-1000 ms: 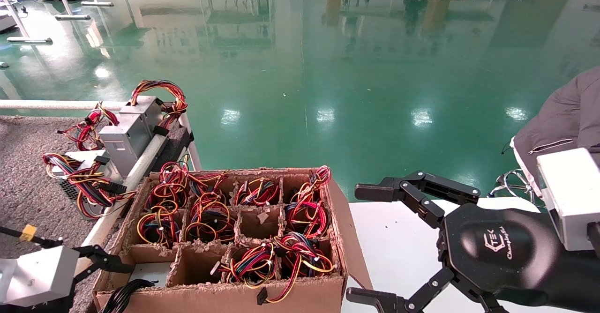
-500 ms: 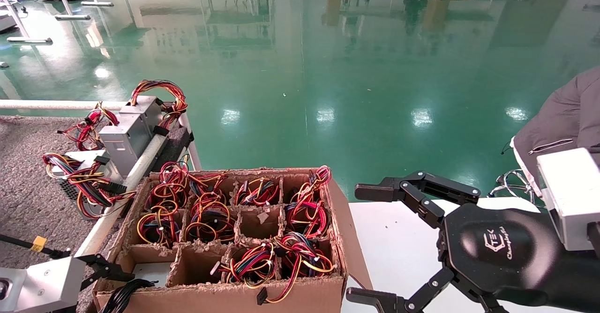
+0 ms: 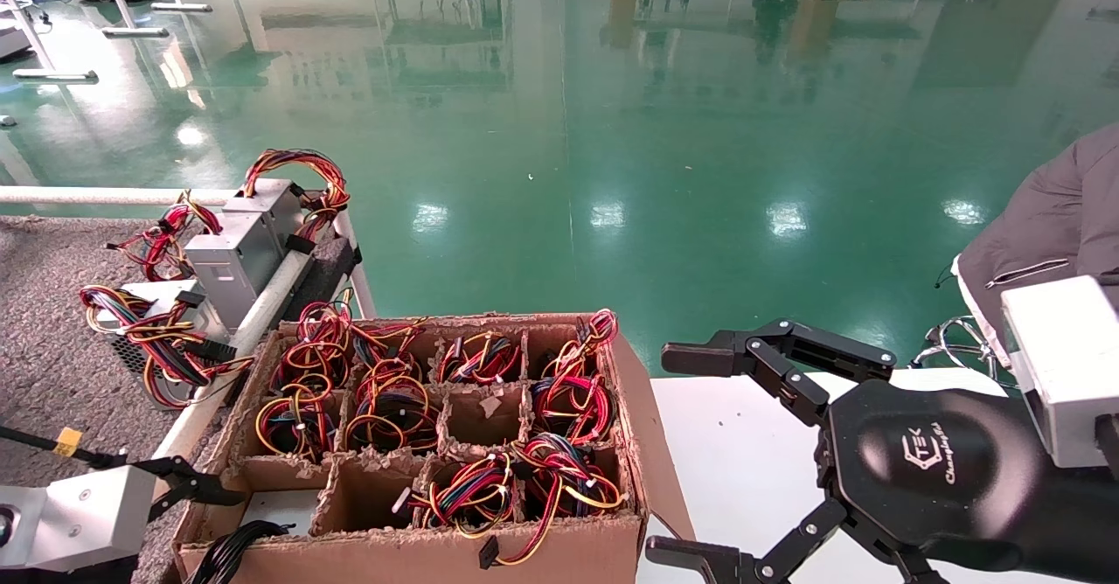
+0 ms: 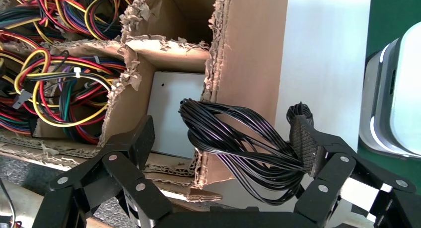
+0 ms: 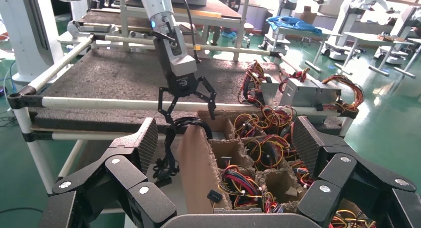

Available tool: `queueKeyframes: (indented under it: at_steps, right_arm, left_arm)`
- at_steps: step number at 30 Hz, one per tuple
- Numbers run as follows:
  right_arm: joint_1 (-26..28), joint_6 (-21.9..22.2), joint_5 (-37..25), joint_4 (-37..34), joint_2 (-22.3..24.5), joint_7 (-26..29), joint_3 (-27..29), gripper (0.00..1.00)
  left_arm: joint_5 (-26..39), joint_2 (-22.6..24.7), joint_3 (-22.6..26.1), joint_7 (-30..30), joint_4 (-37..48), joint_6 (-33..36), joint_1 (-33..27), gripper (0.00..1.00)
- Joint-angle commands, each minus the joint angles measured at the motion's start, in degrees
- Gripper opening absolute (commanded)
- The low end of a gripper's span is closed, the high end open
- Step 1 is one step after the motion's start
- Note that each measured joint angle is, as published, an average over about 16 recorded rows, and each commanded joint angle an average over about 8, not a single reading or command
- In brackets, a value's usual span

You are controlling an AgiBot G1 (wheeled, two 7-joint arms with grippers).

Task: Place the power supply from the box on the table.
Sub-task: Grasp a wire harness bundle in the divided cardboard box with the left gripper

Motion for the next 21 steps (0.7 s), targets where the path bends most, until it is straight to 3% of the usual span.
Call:
queueKeyframes:
  at_steps: [1,21]
  right_arm:
    - [0.0,0.0,0.0,0.0,0.0,0.0,0.0,1.0]
    - [0.0,0.0,0.0,0.0,0.0,0.0,0.0,1.0]
  left_arm:
    - [0.2,0.1,0.0,0.2,0.0,-0.2,0.0,0.0]
    - [-0.3,0.5,-0.2,1.6,-0.6,-0.4,0.4,0.0]
